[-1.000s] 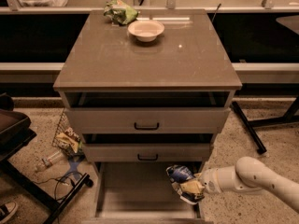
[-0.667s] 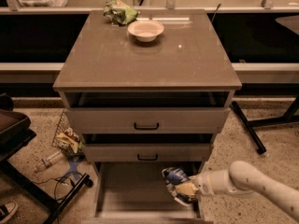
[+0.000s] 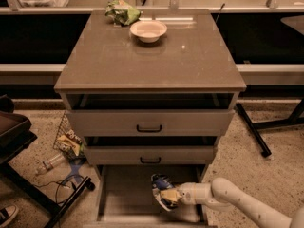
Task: Place blue chip bag into bottom drawer
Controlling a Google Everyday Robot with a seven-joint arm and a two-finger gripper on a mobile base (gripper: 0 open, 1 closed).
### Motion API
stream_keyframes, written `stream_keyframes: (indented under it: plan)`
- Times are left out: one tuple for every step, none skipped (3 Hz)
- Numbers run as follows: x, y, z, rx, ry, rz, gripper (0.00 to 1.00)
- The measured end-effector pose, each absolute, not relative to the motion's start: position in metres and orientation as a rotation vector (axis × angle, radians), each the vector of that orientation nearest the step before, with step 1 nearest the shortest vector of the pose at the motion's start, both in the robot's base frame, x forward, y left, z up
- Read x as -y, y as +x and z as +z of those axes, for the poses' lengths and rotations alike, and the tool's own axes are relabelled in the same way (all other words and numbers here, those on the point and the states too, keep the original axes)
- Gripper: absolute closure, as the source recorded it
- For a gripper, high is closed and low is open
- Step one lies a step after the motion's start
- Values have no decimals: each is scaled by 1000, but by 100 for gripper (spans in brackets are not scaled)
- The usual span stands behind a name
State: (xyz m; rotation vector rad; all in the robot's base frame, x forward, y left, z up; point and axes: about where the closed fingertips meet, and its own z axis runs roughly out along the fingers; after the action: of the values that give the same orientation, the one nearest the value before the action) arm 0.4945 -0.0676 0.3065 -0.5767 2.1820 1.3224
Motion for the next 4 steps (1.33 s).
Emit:
stream_keyframes:
  plan:
    - [35,509,253,-2177,-527,1340,100]
    - [14,514,227,-2229,-556,1285,100]
    - [12,514,227,-2228,-558,1287,82]
    - [9,513,226,-2227,-560,1293,51]
